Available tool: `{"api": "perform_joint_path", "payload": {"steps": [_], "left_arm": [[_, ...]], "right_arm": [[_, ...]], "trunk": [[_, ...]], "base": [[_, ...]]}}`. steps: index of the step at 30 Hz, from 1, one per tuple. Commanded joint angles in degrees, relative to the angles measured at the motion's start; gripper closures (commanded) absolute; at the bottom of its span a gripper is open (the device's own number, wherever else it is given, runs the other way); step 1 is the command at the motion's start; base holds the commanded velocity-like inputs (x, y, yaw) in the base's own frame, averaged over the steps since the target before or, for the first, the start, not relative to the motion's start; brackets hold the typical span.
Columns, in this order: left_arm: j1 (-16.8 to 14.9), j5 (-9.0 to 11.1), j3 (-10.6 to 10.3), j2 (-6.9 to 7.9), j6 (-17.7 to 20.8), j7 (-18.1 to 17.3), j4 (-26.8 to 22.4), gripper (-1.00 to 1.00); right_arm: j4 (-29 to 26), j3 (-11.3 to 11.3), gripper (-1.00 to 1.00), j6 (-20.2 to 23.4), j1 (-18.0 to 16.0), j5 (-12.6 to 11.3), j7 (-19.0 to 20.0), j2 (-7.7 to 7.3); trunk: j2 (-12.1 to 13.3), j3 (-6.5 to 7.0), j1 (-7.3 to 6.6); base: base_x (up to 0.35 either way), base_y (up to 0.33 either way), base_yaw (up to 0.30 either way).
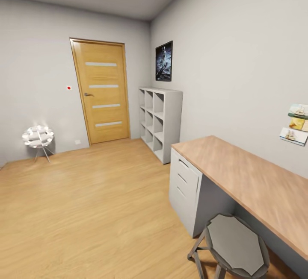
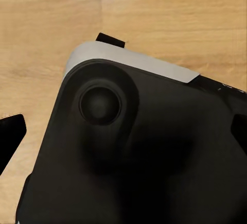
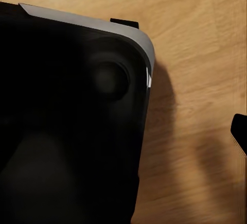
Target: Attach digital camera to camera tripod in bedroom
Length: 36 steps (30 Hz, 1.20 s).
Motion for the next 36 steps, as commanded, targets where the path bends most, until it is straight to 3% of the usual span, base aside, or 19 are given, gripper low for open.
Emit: {"api": "perform_joint_path", "payload": {"steps": [1,17,36], "left_arm": [[0.0,-0.1,0.4,-0.03,-0.1,0.1,0.0,-1.00],[0.0,-0.1,0.4,-0.11,-0.2,0.1,0.0,-1.00],[0.0,-0.1,0.4,-0.12,-0.1,0.1,0.0,-1.00]], "right_arm": [[0.0,0.0,-1.00,-0.2,0.0,0.5,0.0,-0.01],[0.0,0.0,-1.00,-0.2,0.0,0.5,0.0,-0.01],[0.0,0.0,-1.00,-0.1,0.0,0.5,0.0,0.06]], "trunk": [[0.0,-0.04,0.00],[0.0,-0.04,0.00],[0.0,-0.04,0.00]], "base": [[0.000,0.000,0.268],[0.000,0.000,0.249],[0.000,0.000,0.021]]}}
